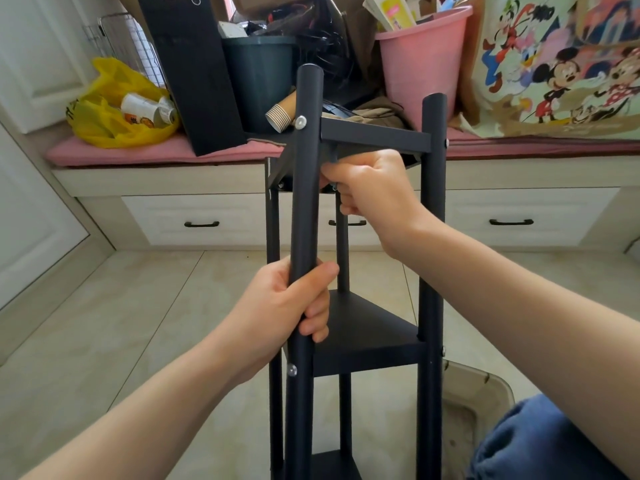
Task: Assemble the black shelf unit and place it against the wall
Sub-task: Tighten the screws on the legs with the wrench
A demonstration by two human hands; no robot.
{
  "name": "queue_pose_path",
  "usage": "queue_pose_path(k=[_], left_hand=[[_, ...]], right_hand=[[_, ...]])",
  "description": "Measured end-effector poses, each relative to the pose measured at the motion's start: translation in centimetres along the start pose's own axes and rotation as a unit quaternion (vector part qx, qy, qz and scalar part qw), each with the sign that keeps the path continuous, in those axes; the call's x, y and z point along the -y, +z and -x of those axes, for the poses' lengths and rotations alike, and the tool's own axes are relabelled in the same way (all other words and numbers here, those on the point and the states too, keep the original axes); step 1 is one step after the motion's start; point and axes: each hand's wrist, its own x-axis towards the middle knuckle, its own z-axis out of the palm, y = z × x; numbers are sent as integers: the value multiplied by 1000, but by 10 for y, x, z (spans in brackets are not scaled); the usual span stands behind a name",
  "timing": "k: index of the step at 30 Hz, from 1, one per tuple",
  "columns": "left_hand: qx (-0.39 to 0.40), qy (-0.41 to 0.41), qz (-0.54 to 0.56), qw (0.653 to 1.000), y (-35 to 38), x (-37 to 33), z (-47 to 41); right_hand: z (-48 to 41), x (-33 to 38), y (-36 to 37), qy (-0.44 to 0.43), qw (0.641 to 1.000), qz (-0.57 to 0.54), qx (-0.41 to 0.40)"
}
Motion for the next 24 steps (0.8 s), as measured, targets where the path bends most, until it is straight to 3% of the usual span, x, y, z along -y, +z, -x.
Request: queue_pose_path(k=[12, 19, 24], left_hand=[[1, -2, -4, 1000, -1, -1, 1], [-4, -12, -12, 1000, -2, -2, 0], [-3, -9, -8, 1000, -1, -4, 0]], right_hand=[[-2, -4, 11, -54, 999, -2, -7], [-4, -14, 18, -106, 992, 57, -48], [-11, -21, 28, -95, 992, 46, -64]])
